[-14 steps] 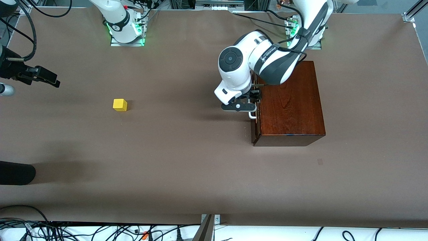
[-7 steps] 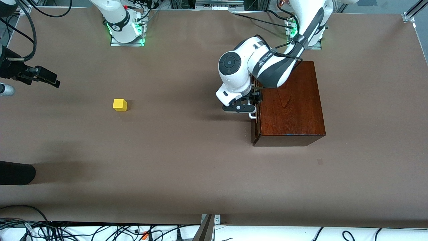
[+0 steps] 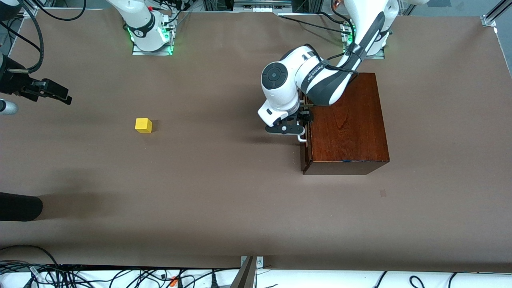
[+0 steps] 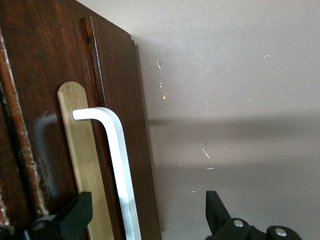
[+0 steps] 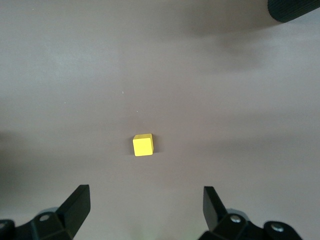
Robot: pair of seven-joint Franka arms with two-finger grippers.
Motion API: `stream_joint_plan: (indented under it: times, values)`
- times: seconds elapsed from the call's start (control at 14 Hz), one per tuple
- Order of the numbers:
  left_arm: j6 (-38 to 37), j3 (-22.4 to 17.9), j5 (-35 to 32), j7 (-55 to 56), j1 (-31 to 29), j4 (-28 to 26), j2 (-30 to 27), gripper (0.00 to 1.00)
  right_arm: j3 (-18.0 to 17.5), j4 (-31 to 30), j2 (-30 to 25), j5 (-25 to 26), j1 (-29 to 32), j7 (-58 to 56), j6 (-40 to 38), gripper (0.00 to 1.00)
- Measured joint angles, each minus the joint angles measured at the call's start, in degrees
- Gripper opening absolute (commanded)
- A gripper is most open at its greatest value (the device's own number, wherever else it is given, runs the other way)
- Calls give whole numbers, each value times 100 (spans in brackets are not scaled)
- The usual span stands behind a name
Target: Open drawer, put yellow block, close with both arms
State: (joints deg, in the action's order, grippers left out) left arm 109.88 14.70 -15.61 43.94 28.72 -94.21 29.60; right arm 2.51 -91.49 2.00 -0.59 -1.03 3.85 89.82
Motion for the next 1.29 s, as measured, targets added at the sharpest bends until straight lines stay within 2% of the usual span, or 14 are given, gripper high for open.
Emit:
stream_joint_plan:
  times: [1.29]
  values:
    - [117, 3, -262, 462, 206, -95, 190, 100, 0, 0, 0, 0, 0, -3, -3, 100]
